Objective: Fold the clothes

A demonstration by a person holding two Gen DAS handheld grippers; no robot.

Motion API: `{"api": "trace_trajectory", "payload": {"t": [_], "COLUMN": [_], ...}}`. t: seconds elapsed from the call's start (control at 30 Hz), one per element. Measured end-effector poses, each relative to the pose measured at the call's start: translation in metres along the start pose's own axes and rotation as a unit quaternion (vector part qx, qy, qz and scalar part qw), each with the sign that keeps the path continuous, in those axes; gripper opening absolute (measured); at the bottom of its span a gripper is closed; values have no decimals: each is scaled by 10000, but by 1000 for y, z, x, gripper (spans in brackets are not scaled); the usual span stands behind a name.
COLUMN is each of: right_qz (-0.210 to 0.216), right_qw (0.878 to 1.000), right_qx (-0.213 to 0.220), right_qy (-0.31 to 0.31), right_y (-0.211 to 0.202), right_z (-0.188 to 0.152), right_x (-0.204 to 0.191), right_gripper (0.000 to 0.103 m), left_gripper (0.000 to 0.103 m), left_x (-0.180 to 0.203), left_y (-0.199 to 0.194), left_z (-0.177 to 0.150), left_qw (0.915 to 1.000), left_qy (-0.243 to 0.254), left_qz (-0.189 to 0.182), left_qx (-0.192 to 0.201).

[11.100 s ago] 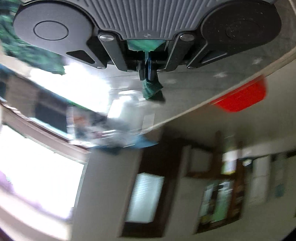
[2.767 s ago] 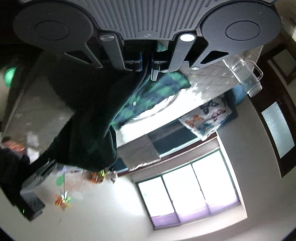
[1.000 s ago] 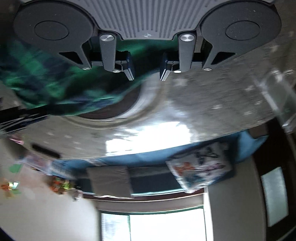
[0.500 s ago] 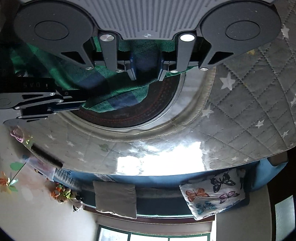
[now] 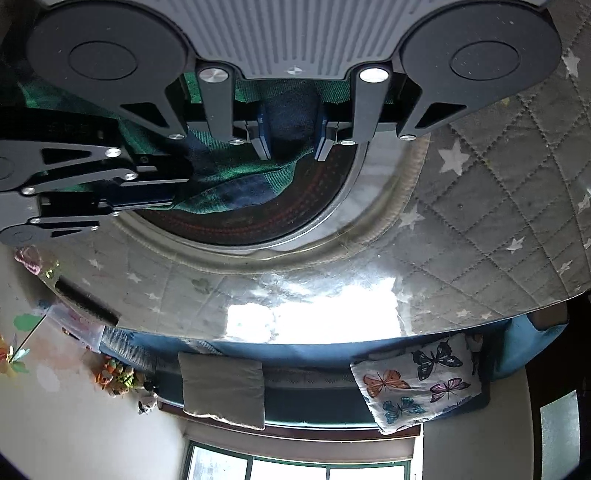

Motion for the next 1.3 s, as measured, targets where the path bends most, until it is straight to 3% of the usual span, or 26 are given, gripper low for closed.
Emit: {"api": "trace_trajectory", "payload": {"t": [0.27, 0.57, 0.93, 1.3], "right_qz": [204, 369, 613, 279], "right_qw": [9983, 9933, 9876, 9978], "right_qx": [-103, -145, 56, 163], "right_qy": [-542, -1082, -1447, -578], "right_y": [-31, -56, -85, -121], "right_z": [-15, -48, -80, -114], "right_x": [-32, -82, -134, -91], "right_gripper": [24, 24, 26, 30], "left_gripper": [28, 28, 28, 25], "left_x": [10, 28, 24, -23], "left_y": [-26, -63, -111, -144], "left_z": [-11, -63, -125, -149], "left_qw": [9998, 9987, 9974, 9941], "left_qy": [126, 391, 272, -593], "left_qz": [-101, -286, -208, -15], "left_qx": [112, 134, 626, 913]}}
Point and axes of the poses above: each gripper's, at about its wrist camera, not at the fingertips, and y roughly the way its jaws point, x to its right, z to its top, the point moved 5 cm from there along y, roughly the way its jaws point, and after that the axes turned 9 degrees about -y, right-handed, at the moved point
